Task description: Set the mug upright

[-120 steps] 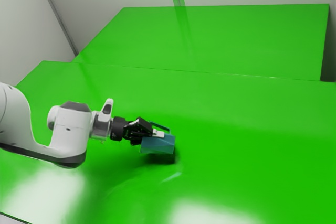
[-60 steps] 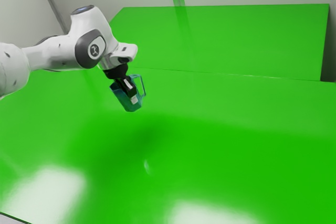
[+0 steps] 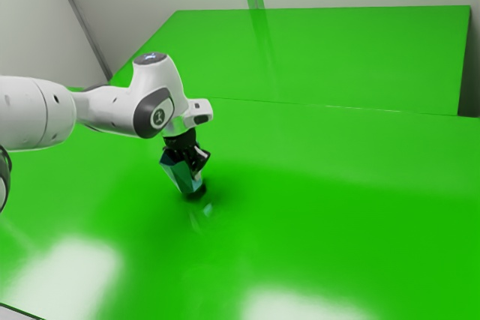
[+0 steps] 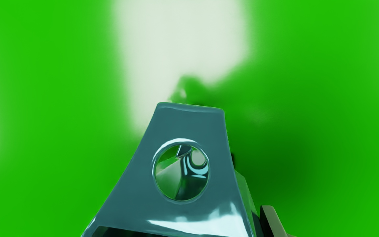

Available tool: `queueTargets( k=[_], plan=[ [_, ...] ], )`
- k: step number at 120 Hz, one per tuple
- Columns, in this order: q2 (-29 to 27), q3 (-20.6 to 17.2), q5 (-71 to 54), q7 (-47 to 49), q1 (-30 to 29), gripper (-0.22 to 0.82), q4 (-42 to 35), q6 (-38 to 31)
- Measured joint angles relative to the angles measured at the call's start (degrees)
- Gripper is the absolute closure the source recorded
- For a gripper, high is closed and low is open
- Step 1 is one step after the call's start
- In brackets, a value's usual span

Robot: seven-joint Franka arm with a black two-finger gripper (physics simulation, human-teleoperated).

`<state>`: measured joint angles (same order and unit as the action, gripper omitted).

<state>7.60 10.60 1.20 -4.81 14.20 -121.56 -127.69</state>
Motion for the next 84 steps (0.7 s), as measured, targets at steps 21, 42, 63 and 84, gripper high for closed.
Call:
queueTargets(
  k=[21, 42, 63, 84],
  plan=[
    [0.0, 0.0, 0.9, 5.6, 0.1, 0.55, -1.1, -0.9],
    [-0.3, 0.0, 1.2, 10.0, 0.1, 0.25, -1.2, -1.0],
    [-2.4, 0.0, 1.2, 13.3, 0.3, 0.12, 0.4, 0.5],
    [-7.6, -0.5, 0.5, 15.5, 0.1, 0.06, 13.5, 10.8]
  ],
)
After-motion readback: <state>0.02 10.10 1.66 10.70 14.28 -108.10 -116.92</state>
